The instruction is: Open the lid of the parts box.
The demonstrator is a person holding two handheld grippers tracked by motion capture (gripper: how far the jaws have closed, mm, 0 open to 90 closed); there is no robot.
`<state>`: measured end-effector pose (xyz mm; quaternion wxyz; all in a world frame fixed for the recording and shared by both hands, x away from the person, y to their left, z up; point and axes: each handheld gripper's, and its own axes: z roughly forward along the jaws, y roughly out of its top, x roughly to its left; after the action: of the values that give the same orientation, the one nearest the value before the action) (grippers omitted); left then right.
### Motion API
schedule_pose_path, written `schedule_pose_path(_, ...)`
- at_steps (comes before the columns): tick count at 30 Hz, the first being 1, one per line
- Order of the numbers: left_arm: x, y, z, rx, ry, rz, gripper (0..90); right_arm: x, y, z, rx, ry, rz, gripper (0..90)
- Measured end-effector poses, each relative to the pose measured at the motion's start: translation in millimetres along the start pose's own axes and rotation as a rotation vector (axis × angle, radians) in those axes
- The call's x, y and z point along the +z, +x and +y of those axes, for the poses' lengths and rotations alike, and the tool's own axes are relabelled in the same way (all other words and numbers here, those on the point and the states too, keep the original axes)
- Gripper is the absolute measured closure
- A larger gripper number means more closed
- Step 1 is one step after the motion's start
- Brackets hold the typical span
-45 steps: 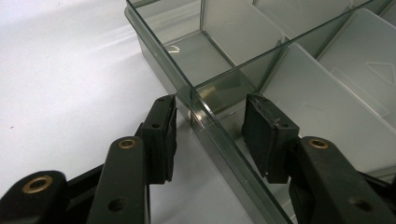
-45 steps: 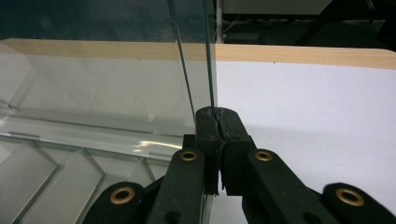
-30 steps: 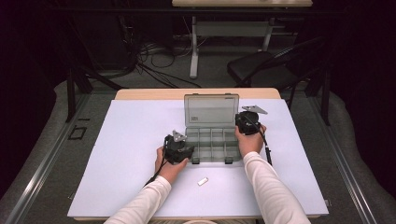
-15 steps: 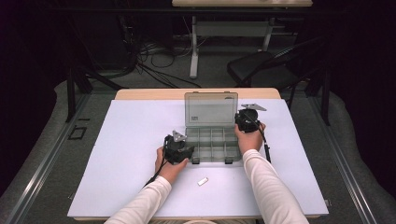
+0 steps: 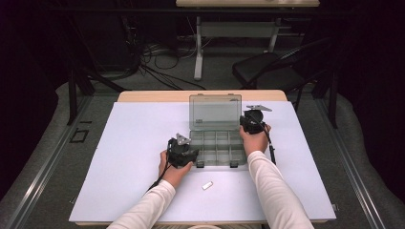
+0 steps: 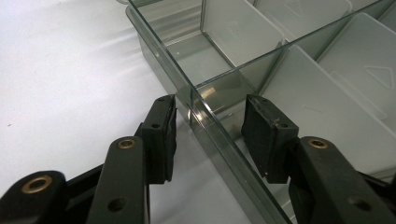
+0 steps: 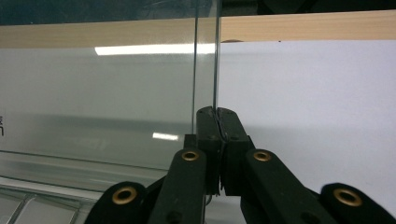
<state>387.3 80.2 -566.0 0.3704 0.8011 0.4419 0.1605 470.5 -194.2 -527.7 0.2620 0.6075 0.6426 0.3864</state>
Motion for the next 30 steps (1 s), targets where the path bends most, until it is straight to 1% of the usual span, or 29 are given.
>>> schedule_pose_path(5, 0.0, -0.1, 0.0, -0.002, -0.001, 0.0, 54.4, 2.8, -0.3, -0.2, -0.003, 0.01, -0.003, 89.4)
schedule_pose_path(9, 0.0, -0.1, -0.1, -0.003, -0.001, -0.001, 54.4, 5.7, -1.9, -0.6, 0.01, 0.018, 0.005, 89.4)
schedule_pose_path(14, 0.2, -0.1, -0.2, -0.004, -0.004, 0.0, 54.6, 12.6, -5.7, -2.4, 0.039, 0.055, 0.017, 89.4)
schedule_pose_path(15, 0.2, -0.1, -0.3, -0.005, -0.004, -0.001, 54.6, 12.6, -5.7, -2.4, 0.039, 0.055, 0.017, 89.4)
schedule_pose_path(16, 0.2, -0.1, -0.2, -0.005, -0.004, -0.001, 54.6, 15.3, -6.6, -4.2, 0.031, 0.076, 0.015, 89.4)
schedule_pose_path(19, 0.2, -0.1, -0.3, -0.005, -0.004, -0.001, 54.6, 17.5, -6.9, -5.5, 0.026, 0.09, 0.014, 89.4)
schedule_pose_path(24, 0.2, -0.4, -0.4, -0.009, -0.004, 0.001, 54.6, 18.7, -6.6, -4.8, 0.028, 0.1, 0.015, 89.5)
schedule_pose_path(25, 0.1, -0.5, -0.4, -0.01, -0.004, 0.002, 54.6, 19.3, -6.4, -4.1, 0.021, 0.105, 0.014, 89.4)
schedule_pose_path(30, 0.1, -0.7, -0.4, -0.012, -0.004, 0.003, 54.6, 20.1, -6.1, -3.6, 0.017, 0.104, 0.014, 89.5)
